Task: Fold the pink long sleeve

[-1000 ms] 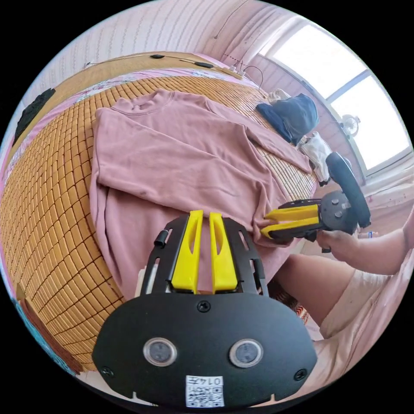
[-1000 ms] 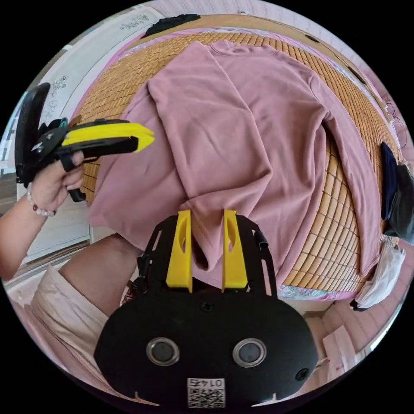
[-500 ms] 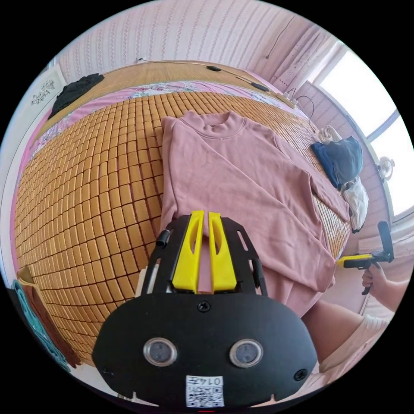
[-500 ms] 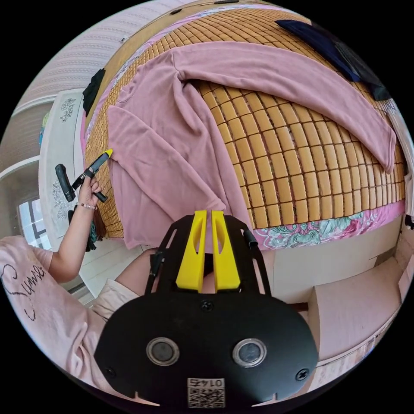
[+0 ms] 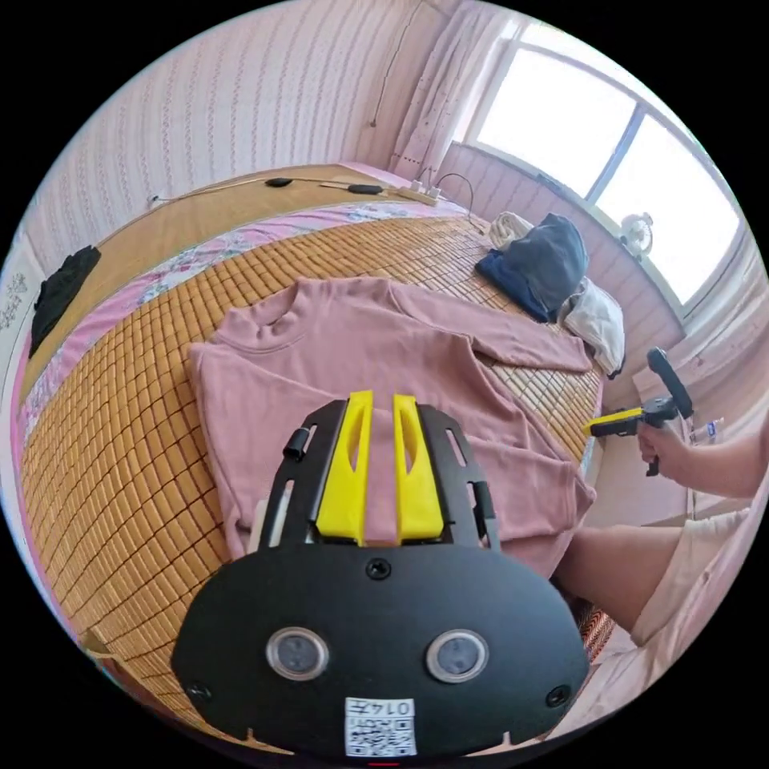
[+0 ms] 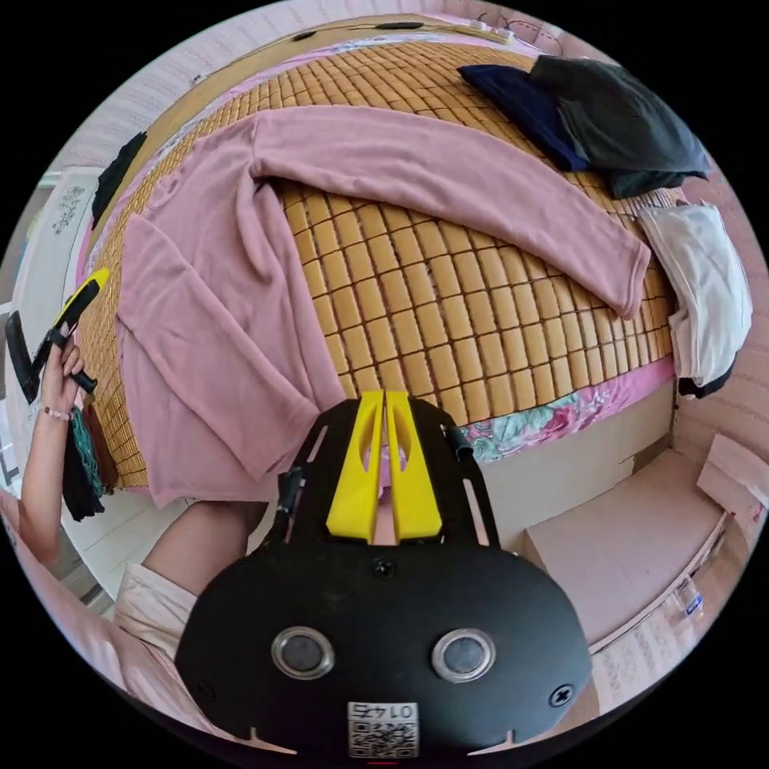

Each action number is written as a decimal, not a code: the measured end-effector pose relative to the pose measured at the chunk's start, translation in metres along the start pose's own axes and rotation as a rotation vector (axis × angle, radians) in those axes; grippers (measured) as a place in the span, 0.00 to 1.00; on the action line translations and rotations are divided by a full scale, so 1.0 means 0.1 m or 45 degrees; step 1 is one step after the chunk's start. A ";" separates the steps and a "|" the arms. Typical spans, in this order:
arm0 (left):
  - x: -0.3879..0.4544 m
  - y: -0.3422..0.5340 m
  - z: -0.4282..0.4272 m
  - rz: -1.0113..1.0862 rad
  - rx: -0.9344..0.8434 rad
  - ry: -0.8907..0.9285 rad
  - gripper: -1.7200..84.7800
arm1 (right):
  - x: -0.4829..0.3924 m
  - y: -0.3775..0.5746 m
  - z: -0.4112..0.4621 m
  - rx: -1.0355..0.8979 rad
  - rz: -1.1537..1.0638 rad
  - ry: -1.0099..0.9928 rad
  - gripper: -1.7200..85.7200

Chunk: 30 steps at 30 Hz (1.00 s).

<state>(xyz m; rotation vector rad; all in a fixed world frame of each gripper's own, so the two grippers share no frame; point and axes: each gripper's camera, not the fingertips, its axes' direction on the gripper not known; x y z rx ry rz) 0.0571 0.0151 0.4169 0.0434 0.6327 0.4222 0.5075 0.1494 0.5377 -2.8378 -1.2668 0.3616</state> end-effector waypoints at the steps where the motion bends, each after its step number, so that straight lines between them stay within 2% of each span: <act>1: 0.08 -0.09 0.07 0.042 0.035 0.042 0.10 | 0.32 -0.01 -0.12 0.088 0.114 -0.058 0.08; 4: 0.45 -0.59 0.54 0.210 0.055 0.120 0.14 | 1.00 0.07 -0.36 0.291 0.371 -0.074 0.11; 7: 0.81 -1.13 1.10 0.340 -0.079 0.154 0.14 | 1.41 0.14 -0.41 0.409 0.486 0.005 0.11; 15: 1.62 -1.97 2.10 0.691 -0.247 0.074 0.14 | 1.80 0.09 -0.12 0.467 0.564 0.021 0.15; 19: 1.73 -2.06 2.49 0.748 -0.421 0.029 0.14 | 1.82 0.12 -0.06 0.444 0.553 0.006 0.11; 21: 1.72 -2.09 2.53 0.769 -0.431 0.038 0.14 | 1.82 0.17 -0.10 0.471 0.541 -0.016 0.10; 26: 1.57 -2.16 2.51 0.719 -0.475 0.120 0.07 | 1.81 0.36 -0.30 0.602 0.407 -0.306 0.07; 30: 1.33 -2.19 2.31 0.583 -0.427 0.176 0.04 | 1.54 0.47 -0.65 0.737 0.110 -0.652 0.05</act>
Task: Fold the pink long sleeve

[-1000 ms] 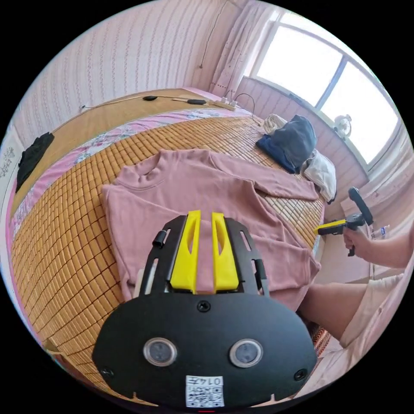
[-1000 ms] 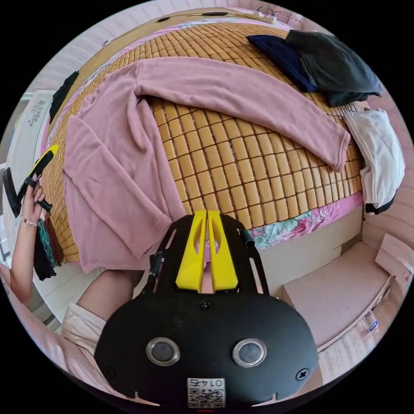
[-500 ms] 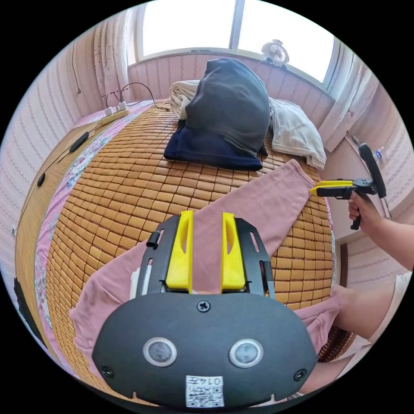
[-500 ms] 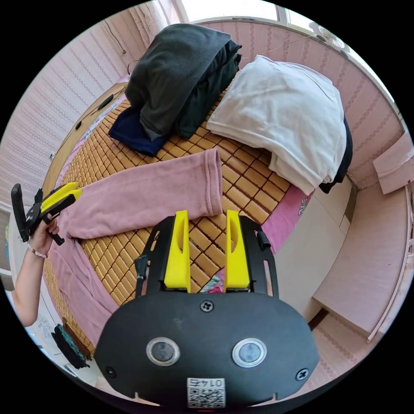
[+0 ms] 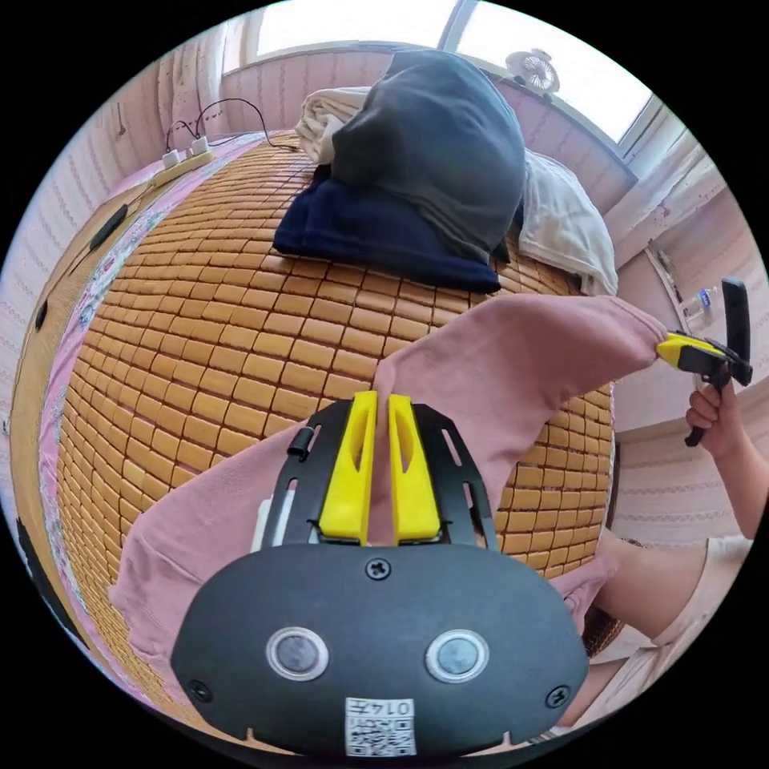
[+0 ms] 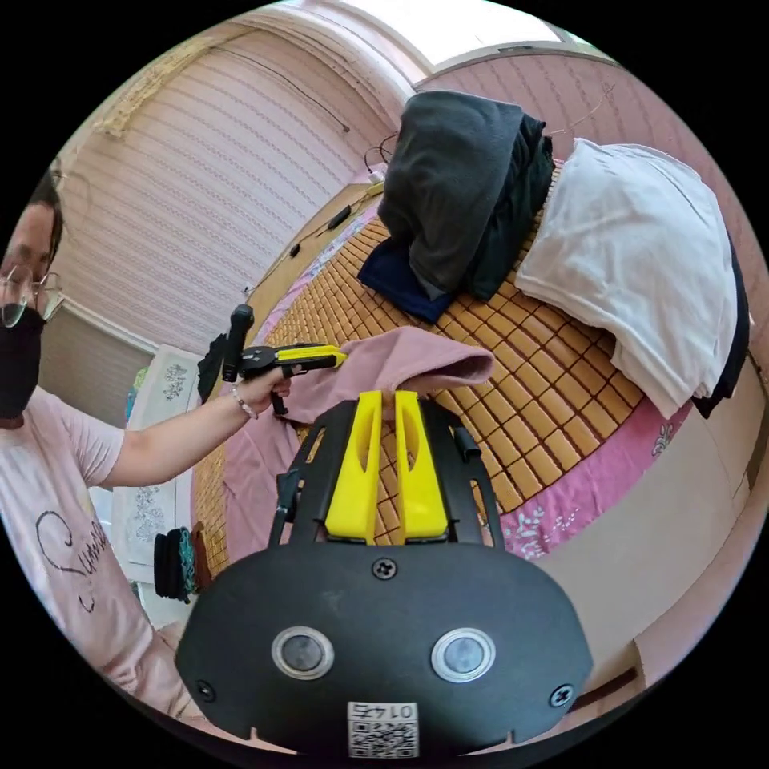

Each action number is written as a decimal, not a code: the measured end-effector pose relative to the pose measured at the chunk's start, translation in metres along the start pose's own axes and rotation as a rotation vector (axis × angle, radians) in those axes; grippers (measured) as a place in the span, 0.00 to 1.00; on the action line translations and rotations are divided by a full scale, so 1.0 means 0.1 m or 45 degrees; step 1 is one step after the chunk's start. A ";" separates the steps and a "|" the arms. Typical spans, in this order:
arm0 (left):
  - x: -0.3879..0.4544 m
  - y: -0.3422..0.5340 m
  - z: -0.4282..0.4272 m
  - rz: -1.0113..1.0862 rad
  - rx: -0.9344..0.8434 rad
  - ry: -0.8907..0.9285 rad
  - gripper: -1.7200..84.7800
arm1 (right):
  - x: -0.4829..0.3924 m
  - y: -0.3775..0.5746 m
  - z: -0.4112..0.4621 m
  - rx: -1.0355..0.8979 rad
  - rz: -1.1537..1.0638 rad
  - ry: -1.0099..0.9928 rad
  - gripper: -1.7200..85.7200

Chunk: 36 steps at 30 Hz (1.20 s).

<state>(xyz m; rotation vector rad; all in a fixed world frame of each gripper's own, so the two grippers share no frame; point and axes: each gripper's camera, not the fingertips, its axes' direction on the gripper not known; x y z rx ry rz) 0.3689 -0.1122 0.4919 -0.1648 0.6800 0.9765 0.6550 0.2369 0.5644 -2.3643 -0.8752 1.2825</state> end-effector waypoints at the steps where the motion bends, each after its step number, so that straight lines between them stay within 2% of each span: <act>1: -0.02 0.04 -0.08 -0.019 0.038 0.012 0.04 | -0.17 -0.02 -0.02 0.006 -0.068 -0.108 0.05; 5: -0.13 0.57 -0.87 -0.058 0.349 -0.010 0.04 | -0.80 -0.05 0.07 -0.017 -0.309 -0.509 0.04; 7: -0.19 0.94 -1.22 -0.090 0.431 -0.066 0.05 | -1.36 -0.01 0.34 -0.145 -0.470 -0.819 0.04; 8: -0.25 1.22 -1.43 -0.144 0.454 -0.102 0.05 | -1.51 0.02 0.44 -0.195 -0.509 -0.887 0.04; 10: -0.37 1.72 -1.69 -0.300 0.442 -0.173 0.06 | -2.19 0.26 0.92 -0.497 -0.688 -1.083 0.04; 12: -0.50 2.49 -1.89 -0.560 0.361 -0.300 0.07 | -2.66 0.60 1.36 -0.778 -0.807 -1.115 0.04; 13: -0.53 2.68 -1.90 -0.621 0.317 -0.333 0.07 | -2.95 0.89 1.67 -0.958 -0.883 -1.040 0.04; 14: -0.58 3.05 -1.92 -0.749 0.216 -0.379 0.08 | -3.07 1.05 1.80 -1.037 -0.931 -0.996 0.04; 16: -0.64 3.53 -1.94 -0.891 0.080 -0.396 0.08 | -3.40 1.64 2.26 -1.270 -1.107 -0.724 0.04; 19: -0.64 4.13 -2.03 -1.074 0.014 -0.331 0.09 | -3.54 2.05 2.60 -1.464 -1.193 -0.578 0.05; 21: -0.58 4.43 -2.08 -1.169 0.036 -0.221 0.09 | -3.57 2.08 2.69 -1.495 -1.158 -0.551 0.05; 26: -0.31 4.61 -2.10 -1.170 0.067 -0.022 0.09 | -3.58 1.82 2.91 -1.366 -0.974 -0.372 0.03; 29: -0.04 4.42 -2.05 -0.972 0.093 0.014 0.11 | -3.65 1.57 3.05 -1.228 -0.903 -0.223 0.03; 32: 0.18 4.23 -1.78 -0.821 -0.007 -0.017 0.14 | -3.79 1.27 3.27 -1.070 -0.936 -0.009 0.02; 34: 0.16 4.22 -1.56 -0.894 -0.169 -0.022 0.13 | -3.88 0.96 3.55 -1.001 -0.925 0.125 0.02; 36: 0.05 4.28 -1.57 -0.931 -0.193 -0.035 0.11 | -3.92 0.69 3.80 -0.990 -0.873 0.183 0.02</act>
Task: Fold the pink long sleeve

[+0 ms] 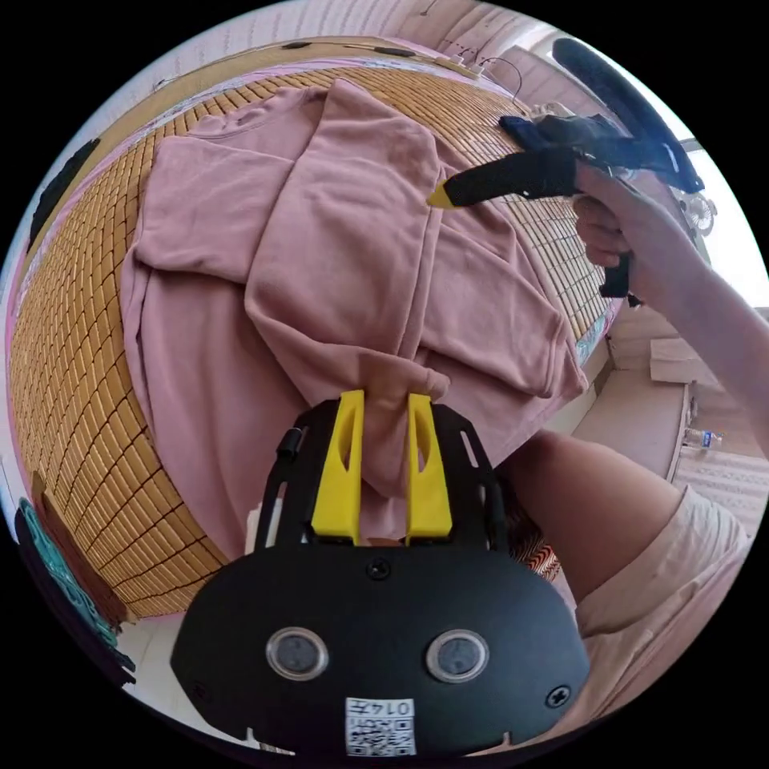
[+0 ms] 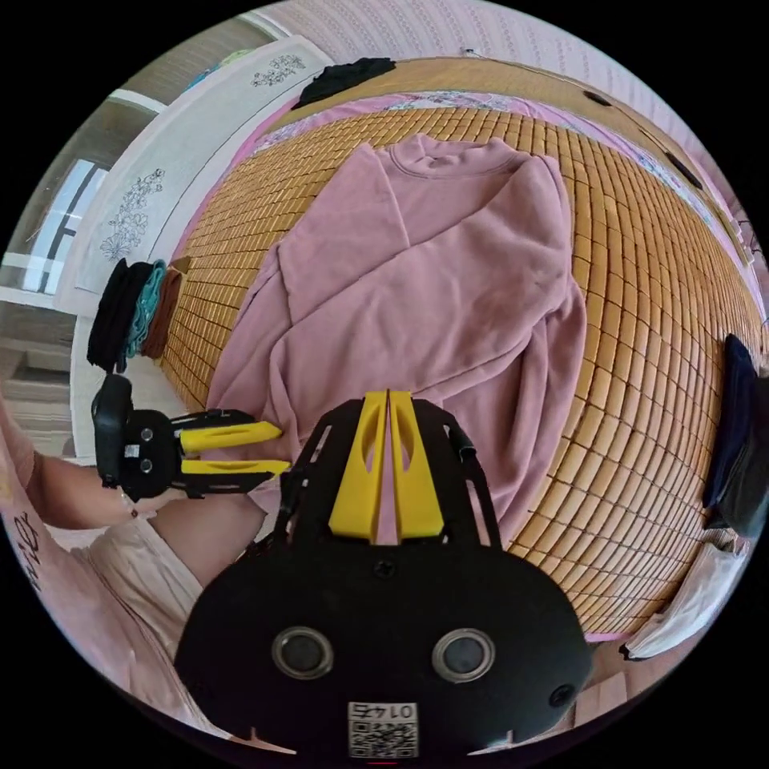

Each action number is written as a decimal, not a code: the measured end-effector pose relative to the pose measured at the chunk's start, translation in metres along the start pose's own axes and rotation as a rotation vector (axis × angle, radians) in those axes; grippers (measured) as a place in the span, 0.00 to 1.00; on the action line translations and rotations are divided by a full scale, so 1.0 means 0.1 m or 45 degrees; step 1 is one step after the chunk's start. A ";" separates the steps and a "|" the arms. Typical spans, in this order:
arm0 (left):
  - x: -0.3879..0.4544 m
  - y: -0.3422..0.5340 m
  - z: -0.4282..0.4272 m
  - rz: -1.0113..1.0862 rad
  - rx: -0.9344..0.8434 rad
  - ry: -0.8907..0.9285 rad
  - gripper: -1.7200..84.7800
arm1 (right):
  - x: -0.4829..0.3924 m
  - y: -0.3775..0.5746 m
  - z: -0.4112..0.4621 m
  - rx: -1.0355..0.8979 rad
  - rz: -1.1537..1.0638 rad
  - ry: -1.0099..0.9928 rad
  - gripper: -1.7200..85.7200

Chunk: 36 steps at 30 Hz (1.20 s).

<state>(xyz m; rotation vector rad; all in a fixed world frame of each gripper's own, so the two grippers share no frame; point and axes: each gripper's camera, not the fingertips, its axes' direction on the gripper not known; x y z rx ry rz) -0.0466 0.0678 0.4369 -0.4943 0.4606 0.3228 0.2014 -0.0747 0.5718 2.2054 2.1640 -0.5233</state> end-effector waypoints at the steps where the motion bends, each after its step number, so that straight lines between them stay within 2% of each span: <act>1: -0.04 0.00 0.00 -0.005 -0.004 0.019 0.10 | 0.09 -0.21 0.01 -0.006 -0.006 0.045 0.02; 4: -0.35 0.12 -0.11 -0.079 0.048 0.175 0.06 | 0.30 -0.67 0.07 -0.034 0.006 0.285 0.01; 7: -0.70 0.40 -0.34 -0.197 0.150 0.258 0.03 | 0.55 -0.92 0.09 -0.093 0.068 0.223 0.01; 11: -1.23 0.91 -0.57 -0.388 0.077 0.096 0.01 | 0.68 -1.00 0.06 -0.083 0.093 0.165 0.01; 14: -1.44 1.14 -0.72 -0.373 -0.006 -0.056 0.01 | 0.73 -1.05 -0.08 -0.047 0.075 0.168 0.01; 16: -1.57 1.14 -0.87 -0.355 0.034 -0.101 0.01 | 0.76 -1.12 -0.36 0.113 0.033 0.224 0.02; 17: -1.67 1.07 -0.98 -0.338 0.096 -0.126 0.01 | 0.77 -1.16 -0.43 0.148 0.012 0.248 0.03; 19: -1.86 0.84 -1.13 -0.310 0.230 -0.130 0.01 | 0.88 -1.42 -0.57 0.231 -0.027 0.327 0.11; 22: -2.18 0.26 -1.30 -0.242 0.446 -0.104 0.05 | 1.10 -1.91 -0.52 0.181 -0.030 0.289 0.20; 24: -2.42 -0.30 -1.42 -0.231 0.575 -0.005 0.09 | 1.23 -2.18 -0.42 0.129 -0.017 0.260 0.20; 26: -2.56 -0.69 -1.51 -0.193 0.646 0.050 0.11 | 1.36 -2.39 -0.29 0.029 -0.015 0.280 0.16; 27: -2.64 -0.91 -1.53 -0.177 0.649 0.045 0.12 | 1.47 -2.47 -0.25 -0.021 -0.010 0.273 0.11; 28: -2.68 -1.02 -1.53 -0.174 0.639 0.040 0.13 | 1.62 -2.52 -0.29 -0.024 0.020 0.200 0.08; 32: -2.91 -1.50 -1.38 -0.167 0.450 0.010 0.15 | 2.28 -2.46 -0.46 0.061 0.260 -0.074 0.07; 34: -2.94 -1.57 -1.32 -0.160 0.373 -0.028 0.15 | 2.83 -2.27 -0.39 0.110 0.530 -0.275 0.07; 36: -2.95 -1.57 -1.26 -0.137 0.331 -0.094 0.15 | 3.15 -2.08 -0.33 0.199 0.686 -0.480 0.07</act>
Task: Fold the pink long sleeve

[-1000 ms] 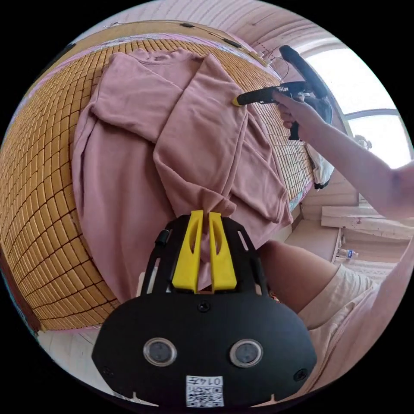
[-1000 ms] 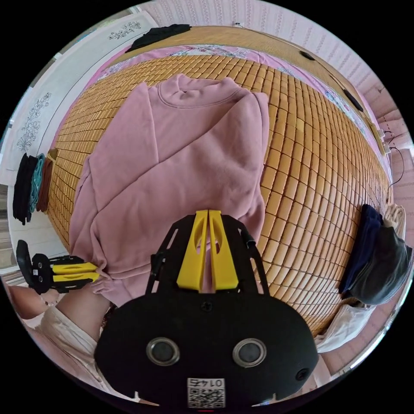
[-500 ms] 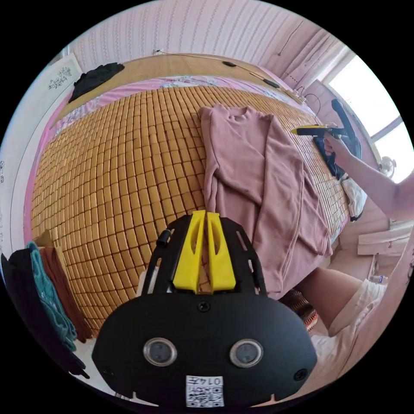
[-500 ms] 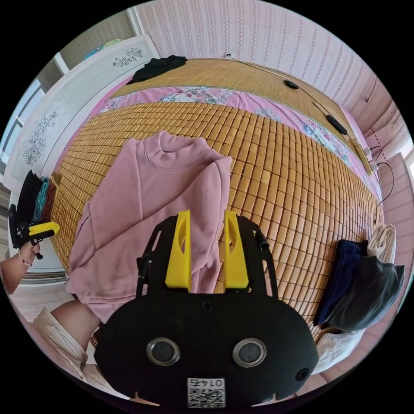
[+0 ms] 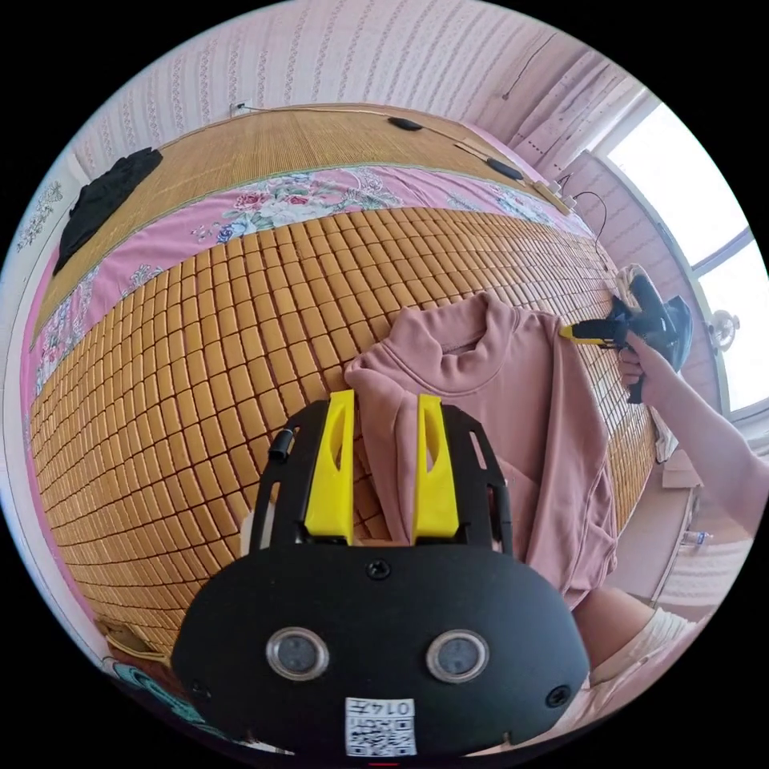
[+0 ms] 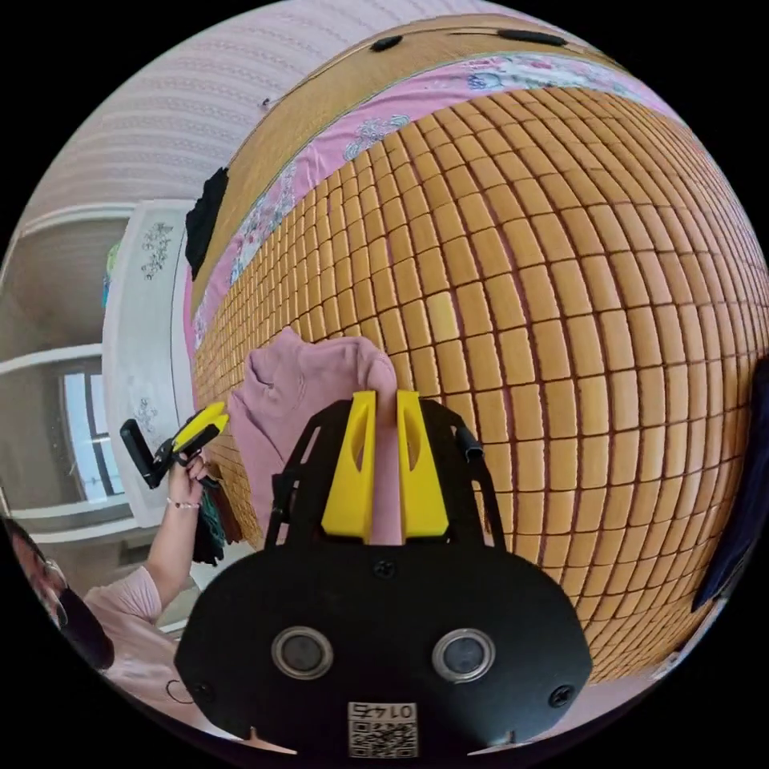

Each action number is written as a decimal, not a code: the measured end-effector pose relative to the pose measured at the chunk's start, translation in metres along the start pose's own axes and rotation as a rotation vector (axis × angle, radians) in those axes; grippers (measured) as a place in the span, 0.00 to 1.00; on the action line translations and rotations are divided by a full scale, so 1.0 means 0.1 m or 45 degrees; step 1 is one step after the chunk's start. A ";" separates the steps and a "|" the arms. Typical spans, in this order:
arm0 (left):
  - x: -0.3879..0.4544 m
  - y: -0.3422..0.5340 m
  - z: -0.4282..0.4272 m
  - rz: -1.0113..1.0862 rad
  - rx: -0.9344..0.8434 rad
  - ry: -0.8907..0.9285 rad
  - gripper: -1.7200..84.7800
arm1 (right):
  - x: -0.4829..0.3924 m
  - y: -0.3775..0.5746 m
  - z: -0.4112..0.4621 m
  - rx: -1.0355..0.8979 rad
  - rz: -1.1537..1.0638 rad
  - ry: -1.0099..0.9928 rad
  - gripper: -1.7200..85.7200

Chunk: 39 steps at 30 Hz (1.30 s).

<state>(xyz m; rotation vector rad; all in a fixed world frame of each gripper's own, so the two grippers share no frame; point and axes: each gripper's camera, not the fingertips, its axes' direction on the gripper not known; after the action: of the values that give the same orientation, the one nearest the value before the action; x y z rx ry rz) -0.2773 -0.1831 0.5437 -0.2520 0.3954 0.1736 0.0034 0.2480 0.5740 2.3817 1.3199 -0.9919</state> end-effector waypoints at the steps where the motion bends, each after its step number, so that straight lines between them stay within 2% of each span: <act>1: -0.01 0.01 0.02 0.005 -0.010 -0.013 0.15 | 0.11 0.02 -0.05 0.050 0.022 -0.068 0.07; 4: -0.14 0.06 0.19 -0.033 -0.117 -0.004 0.15 | 0.03 0.07 -0.08 0.081 -0.141 0.045 0.07; 7: -0.37 0.12 0.28 -0.127 -0.158 0.114 0.13 | -0.06 0.02 0.03 -0.014 -0.231 0.177 0.06; 12: -0.81 0.32 0.21 -0.277 -0.030 0.441 0.07 | -0.11 -0.01 -0.11 0.006 -0.316 0.221 0.03; 17: -1.08 0.56 0.01 -0.343 0.122 0.601 0.06 | -0.02 0.03 -0.37 0.061 -0.334 0.153 0.02; 21: -0.97 0.64 -0.31 -0.229 0.214 0.593 0.06 | -0.16 0.16 -0.63 0.147 -0.408 0.040 0.02; 27: -0.55 1.21 -0.99 0.091 0.399 0.675 0.06 | -0.71 1.21 -1.27 0.260 -0.814 -0.090 0.03; 30: -0.26 1.90 -1.04 0.183 0.271 0.777 0.06 | -0.68 2.02 -1.29 0.076 -0.894 0.015 0.03; 32: -0.11 2.38 -0.90 0.104 0.124 0.803 0.07 | -0.48 2.46 -1.11 -0.104 -0.801 0.085 0.03; 34: -0.01 2.87 -0.65 -0.093 -0.063 0.736 0.08 | -0.05 2.95 -0.73 -0.320 -0.531 0.195 0.04; 36: 0.17 3.38 -0.38 -0.265 -0.271 0.617 0.08 | 0.18 3.24 -0.50 -0.401 -0.374 0.251 0.05; 39: 0.47 3.64 -0.31 -0.301 -0.328 0.491 0.09 | 0.25 3.53 -0.30 -0.351 -0.208 0.292 0.07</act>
<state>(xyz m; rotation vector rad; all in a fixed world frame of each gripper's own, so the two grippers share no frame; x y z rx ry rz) -0.3242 0.1610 0.4216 -0.5875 0.7227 -0.0602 0.3156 0.0813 0.5416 2.2540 1.6353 -0.5397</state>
